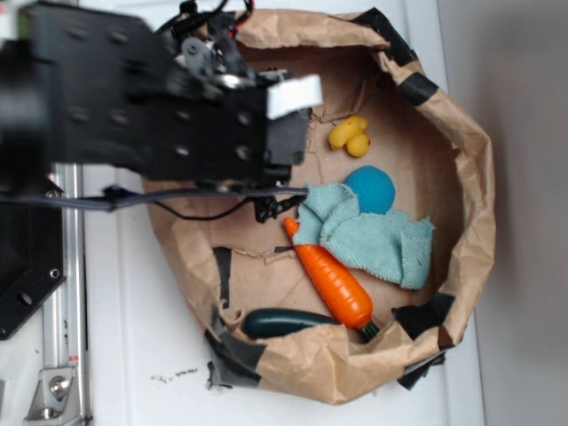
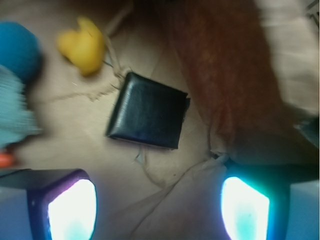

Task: Grab the black box.

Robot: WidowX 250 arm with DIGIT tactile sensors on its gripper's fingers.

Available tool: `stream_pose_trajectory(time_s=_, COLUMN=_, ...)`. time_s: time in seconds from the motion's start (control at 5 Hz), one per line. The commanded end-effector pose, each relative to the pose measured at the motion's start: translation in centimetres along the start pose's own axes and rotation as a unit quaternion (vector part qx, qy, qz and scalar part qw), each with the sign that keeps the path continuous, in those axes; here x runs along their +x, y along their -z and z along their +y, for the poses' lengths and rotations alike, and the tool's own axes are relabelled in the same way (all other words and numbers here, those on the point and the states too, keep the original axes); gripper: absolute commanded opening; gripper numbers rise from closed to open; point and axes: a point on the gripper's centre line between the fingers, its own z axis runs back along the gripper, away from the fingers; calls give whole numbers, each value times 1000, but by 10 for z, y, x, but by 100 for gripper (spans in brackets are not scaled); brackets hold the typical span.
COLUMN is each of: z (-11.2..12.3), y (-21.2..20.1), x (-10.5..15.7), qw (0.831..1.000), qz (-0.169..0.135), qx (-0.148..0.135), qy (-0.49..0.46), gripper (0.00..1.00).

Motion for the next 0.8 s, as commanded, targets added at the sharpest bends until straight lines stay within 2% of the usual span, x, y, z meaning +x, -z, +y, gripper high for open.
stream_pose_trajectory(time_s=0.0, z=18, y=-9, x=20, qw=998, qz=-18, qx=-39, qy=-45, gripper=100)
stream_pose_trajectory(time_s=0.2, z=14, y=-11, x=25, qw=997, qz=-20, qx=-54, qy=-49, gripper=100)
stream_pose_trajectory(time_s=0.4, z=11, y=-11, x=28, qw=995, qz=-30, qx=-81, qy=-57, gripper=100)
stream_pose_trajectory(time_s=0.6, z=12, y=-4, x=30, qw=988, qz=-54, qx=-121, qy=-75, gripper=100)
